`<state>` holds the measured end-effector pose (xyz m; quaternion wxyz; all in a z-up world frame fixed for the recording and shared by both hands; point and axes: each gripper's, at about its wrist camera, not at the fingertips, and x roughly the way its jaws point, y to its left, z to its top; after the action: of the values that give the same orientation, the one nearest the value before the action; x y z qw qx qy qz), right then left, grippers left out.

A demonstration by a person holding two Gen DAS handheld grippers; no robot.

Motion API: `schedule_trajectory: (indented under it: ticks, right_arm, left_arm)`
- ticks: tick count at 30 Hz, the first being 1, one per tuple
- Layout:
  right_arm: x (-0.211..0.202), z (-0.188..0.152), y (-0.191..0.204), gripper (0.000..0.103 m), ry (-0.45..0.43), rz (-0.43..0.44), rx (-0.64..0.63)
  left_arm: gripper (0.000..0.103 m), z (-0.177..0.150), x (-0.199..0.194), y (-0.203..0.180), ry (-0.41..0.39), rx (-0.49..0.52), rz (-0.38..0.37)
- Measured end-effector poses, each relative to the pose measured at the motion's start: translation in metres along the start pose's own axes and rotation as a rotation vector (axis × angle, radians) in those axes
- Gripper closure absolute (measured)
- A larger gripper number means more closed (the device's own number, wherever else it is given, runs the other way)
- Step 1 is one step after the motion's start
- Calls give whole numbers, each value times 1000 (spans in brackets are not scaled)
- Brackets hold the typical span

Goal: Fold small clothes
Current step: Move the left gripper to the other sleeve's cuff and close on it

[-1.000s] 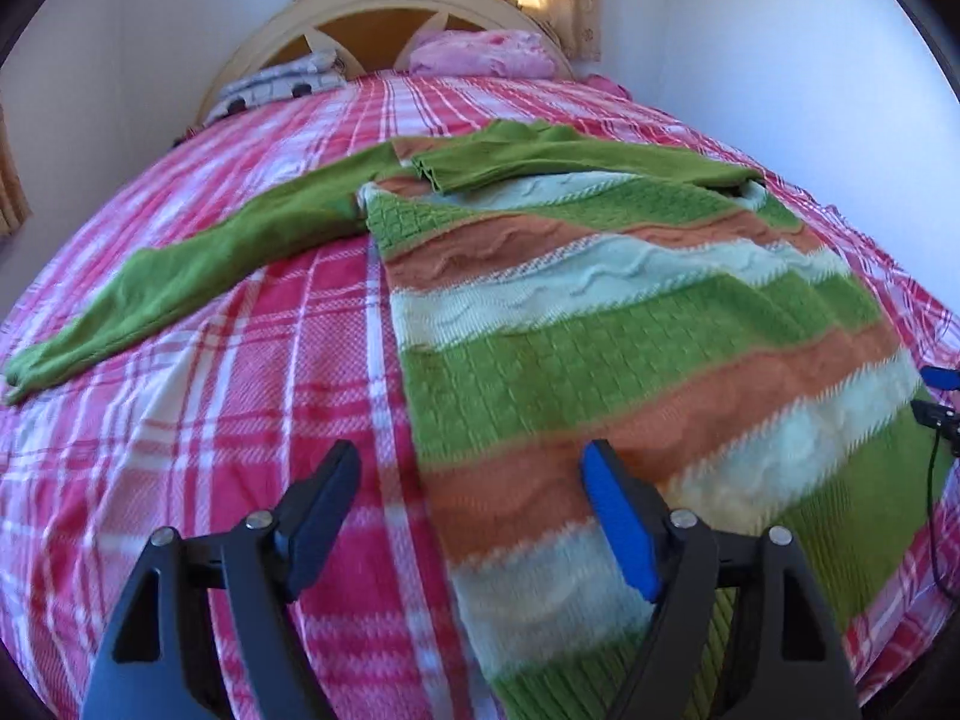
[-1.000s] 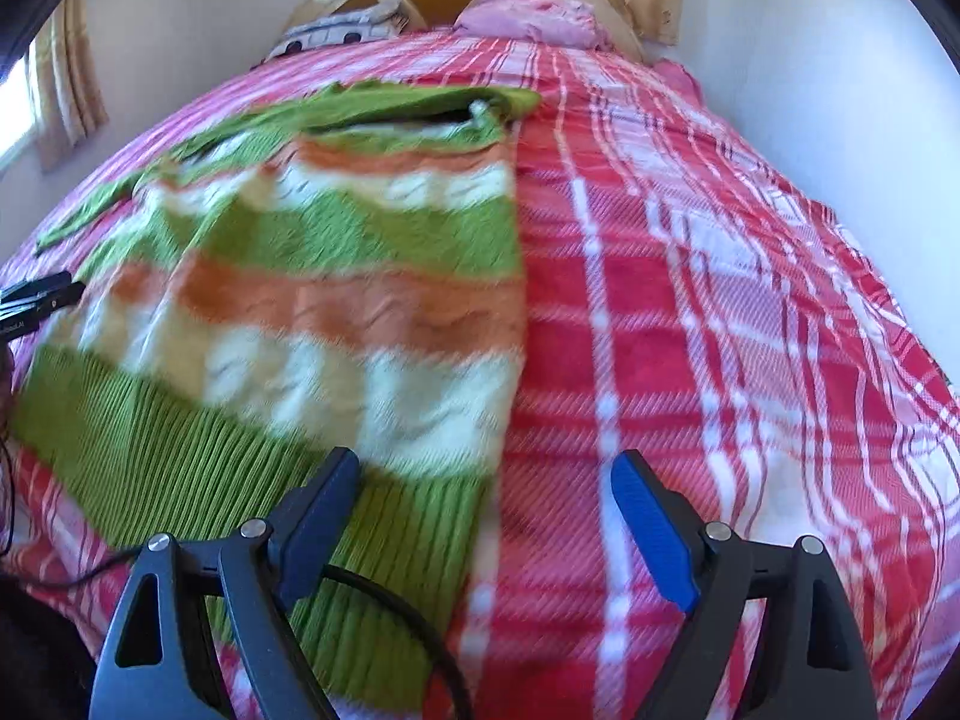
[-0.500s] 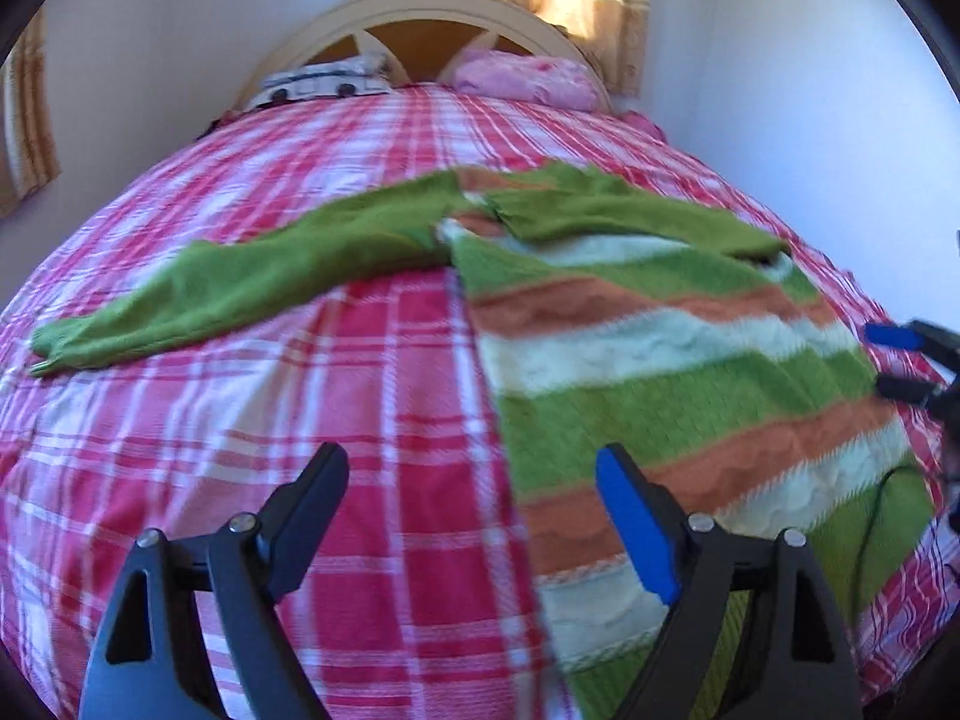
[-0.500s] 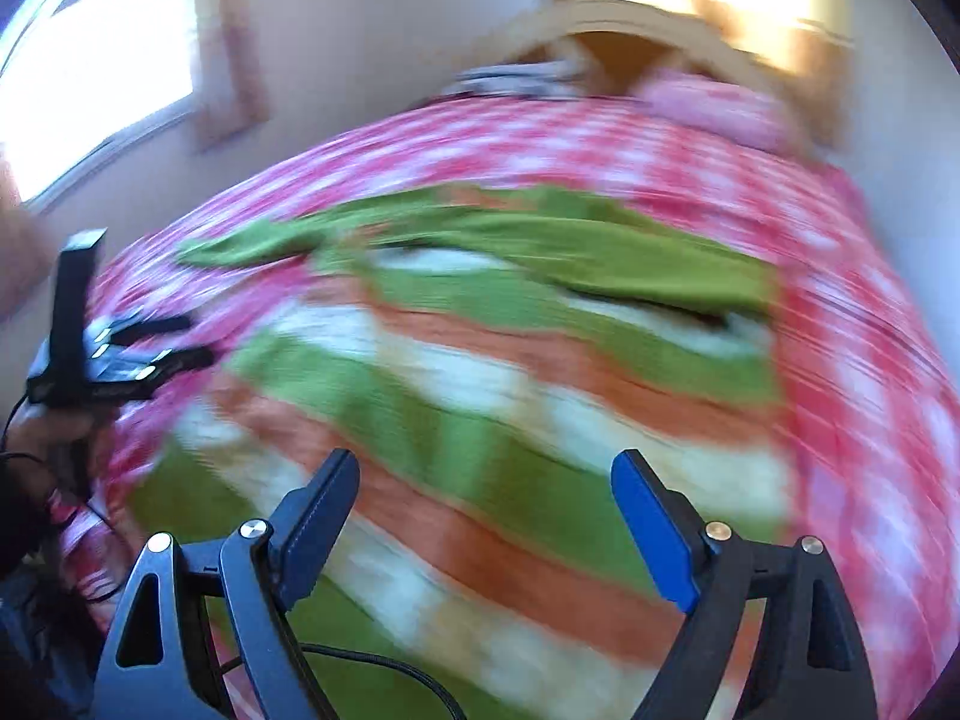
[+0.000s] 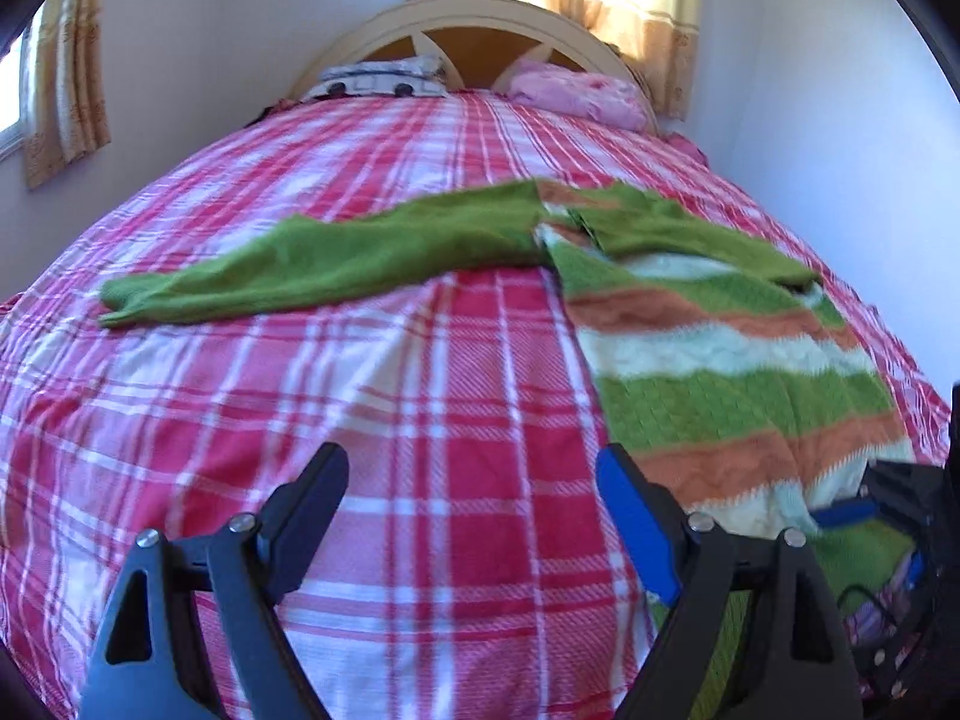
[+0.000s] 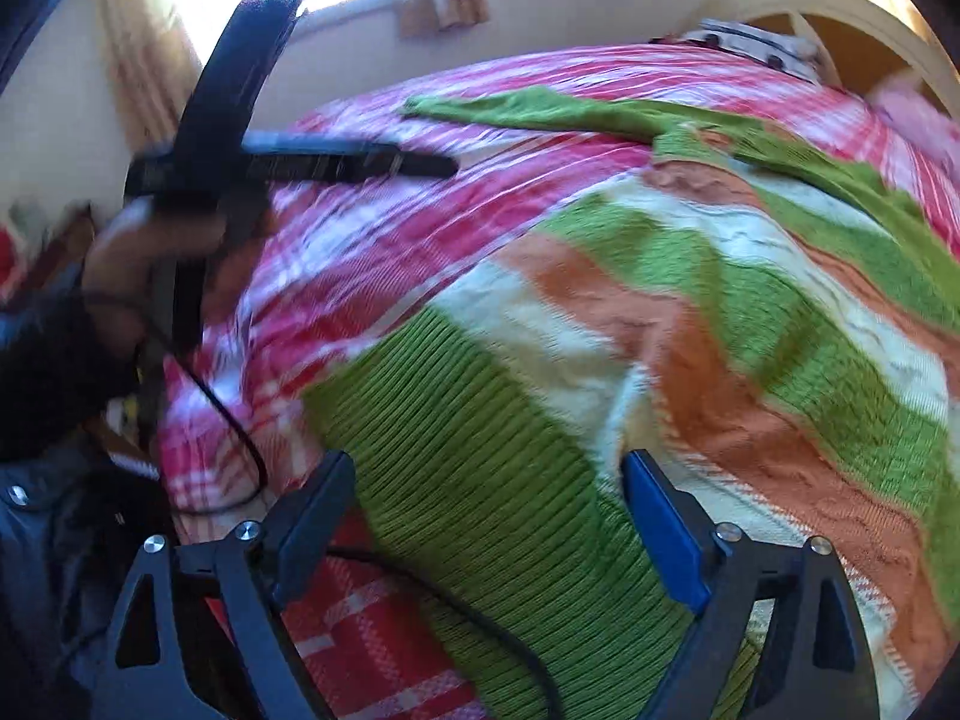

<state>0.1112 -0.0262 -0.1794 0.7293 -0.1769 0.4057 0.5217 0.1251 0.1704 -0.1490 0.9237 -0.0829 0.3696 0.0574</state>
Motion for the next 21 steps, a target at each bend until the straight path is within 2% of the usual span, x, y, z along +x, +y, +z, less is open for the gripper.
schedule_trajectory:
  ticks: [4,6,7,9,11,13,14,15,16,18,19,21]
  right_arm:
    - [-25,23,-5,12,-113,-89,5]
    - [-27,39,-5,12,-158,-8,27]
    - [-22,46,-3,12,-155,32,29]
    - [-6,51,5,12,-117,47,-3]
    - [24,50,16,12,-19,56,-32]
    - [42,44,27,12,65,115,-35]
    - [44,39,34,12,64,137,-47]
    - [50,33,44,12,103,199,-38]
    - [53,30,50,10,110,201,-46]
    - [51,24,67,10,99,127,-146]
    - [48,26,63,12,91,131,-136]
    - [33,40,40,12,20,144,-54]
  left_arm:
    - [16,7,-8,11,-27,-10,22]
    - [15,12,-10,19,-40,-23,30]
    - [14,14,-11,23,-42,-30,34]
    - [14,18,-10,34,-43,-50,49]
    - [14,20,-10,46,-39,-67,68]
    - [14,20,-12,55,-40,-72,93]
    - [14,20,-12,61,-41,-74,107]
    - [14,20,-13,67,-41,-78,119]
    - [14,20,-14,73,-41,-82,130]
    - [14,20,-12,87,-39,-99,163]
    - [14,20,-12,92,-39,-106,172]
    - [14,22,-11,104,-45,-131,187]
